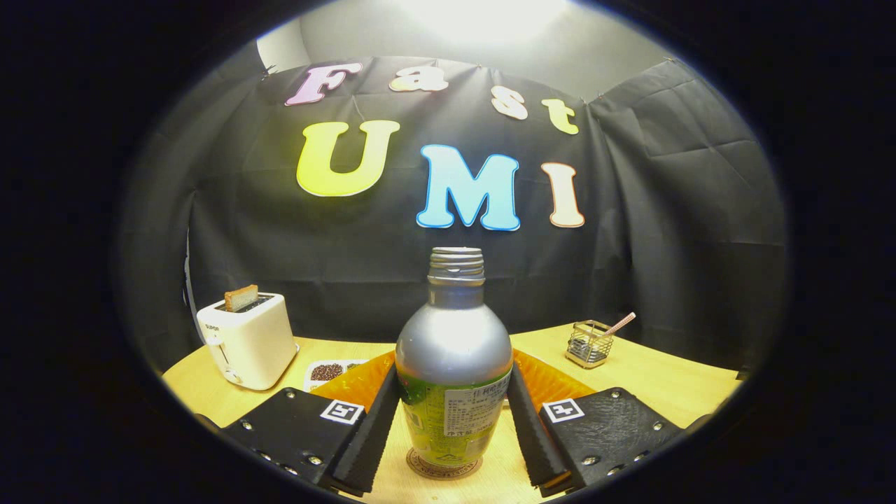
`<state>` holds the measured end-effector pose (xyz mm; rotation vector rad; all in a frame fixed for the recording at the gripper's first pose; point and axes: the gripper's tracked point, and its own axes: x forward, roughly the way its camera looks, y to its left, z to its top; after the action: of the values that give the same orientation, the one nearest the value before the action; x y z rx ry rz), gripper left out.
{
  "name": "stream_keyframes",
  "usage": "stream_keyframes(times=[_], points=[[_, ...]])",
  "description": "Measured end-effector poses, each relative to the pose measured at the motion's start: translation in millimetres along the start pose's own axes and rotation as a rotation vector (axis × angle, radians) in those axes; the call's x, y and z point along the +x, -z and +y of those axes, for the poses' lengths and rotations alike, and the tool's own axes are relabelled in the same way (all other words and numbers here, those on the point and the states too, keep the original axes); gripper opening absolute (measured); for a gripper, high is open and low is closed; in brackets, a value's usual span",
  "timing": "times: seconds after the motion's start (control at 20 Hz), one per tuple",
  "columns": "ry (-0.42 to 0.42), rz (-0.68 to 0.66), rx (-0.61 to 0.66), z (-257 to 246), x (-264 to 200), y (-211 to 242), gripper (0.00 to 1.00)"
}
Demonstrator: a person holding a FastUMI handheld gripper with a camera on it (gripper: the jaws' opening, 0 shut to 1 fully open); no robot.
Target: Take the bottle from table, then pour the juice into the cup, finally place the bottle on the coaster
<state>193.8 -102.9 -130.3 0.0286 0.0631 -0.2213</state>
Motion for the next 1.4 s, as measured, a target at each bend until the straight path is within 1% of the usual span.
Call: stream_keyframes(times=[0.15, 0.35, 0.5, 0.6, 0.9, 1.15, 1.2, 1.3, 1.35, 1.4], points=[[0.003, 0.014, -0.019, 1.2, 10.6, 20.2, 0.78], [-0.026, 0.056, -0.047, 11.9, 21.4, 49.0, 0.78], [-0.043, 0.068, -0.059, 18.9, 29.3, 61.0, 0.79], [-0.033, 0.08, -0.076, 15.8, 32.8, 69.8, 0.79], [-0.039, 0.08, -0.068, 15.2, 37.9, 80.5, 0.79], [-0.032, 0.075, -0.005, 7.8, 34.0, 80.8, 0.79], [-0.037, 0.066, 0.002, 5.8, 30.2, 76.4, 0.81], [-0.057, 0.014, 0.025, 5.2, 20.9, 52.7, 0.92], [-0.051, -0.013, 0.033, 0.6, 14.0, 37.8, 0.98], [-0.041, -0.03, 0.038, -5.9, 6.3, 25.5, 0.98]])
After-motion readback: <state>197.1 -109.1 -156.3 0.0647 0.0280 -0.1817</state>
